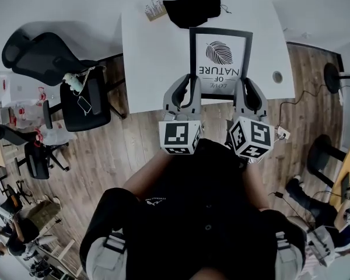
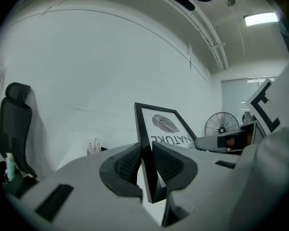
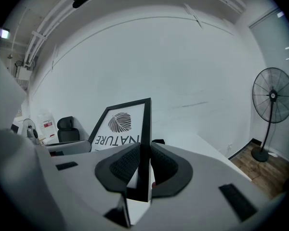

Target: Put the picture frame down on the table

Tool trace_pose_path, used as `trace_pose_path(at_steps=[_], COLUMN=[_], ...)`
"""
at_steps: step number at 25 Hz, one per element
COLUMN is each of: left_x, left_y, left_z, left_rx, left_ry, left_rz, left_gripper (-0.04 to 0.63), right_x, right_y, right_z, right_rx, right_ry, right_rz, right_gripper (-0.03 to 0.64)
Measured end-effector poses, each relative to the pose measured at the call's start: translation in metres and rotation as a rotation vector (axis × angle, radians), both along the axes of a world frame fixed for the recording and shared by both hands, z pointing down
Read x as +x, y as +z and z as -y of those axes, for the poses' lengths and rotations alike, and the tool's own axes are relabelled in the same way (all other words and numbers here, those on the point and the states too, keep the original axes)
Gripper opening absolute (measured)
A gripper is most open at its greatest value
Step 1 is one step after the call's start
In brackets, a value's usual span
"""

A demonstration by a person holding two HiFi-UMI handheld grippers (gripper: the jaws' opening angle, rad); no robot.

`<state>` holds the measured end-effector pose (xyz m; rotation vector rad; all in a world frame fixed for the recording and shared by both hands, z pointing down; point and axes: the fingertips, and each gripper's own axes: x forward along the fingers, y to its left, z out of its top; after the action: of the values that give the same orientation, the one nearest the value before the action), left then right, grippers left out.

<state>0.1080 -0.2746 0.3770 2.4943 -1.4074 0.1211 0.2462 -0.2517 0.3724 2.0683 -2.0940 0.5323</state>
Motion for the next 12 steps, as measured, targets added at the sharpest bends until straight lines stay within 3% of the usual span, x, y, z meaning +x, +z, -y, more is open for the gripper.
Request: trace_pose_path(at_steps=[12], left_x=[0.006], left_y=[0.053], left_z=[0.076], left_rx=[-0.136], left_ry=[0.012], left_rz=[0.016], left_gripper=[0.077], right_x=[0.005], right_y=[0.05], right_z=[0.076], right_rx=[-0.127], right_ry=[-0.002], right_rz=[0.017], right_gripper=[0.066])
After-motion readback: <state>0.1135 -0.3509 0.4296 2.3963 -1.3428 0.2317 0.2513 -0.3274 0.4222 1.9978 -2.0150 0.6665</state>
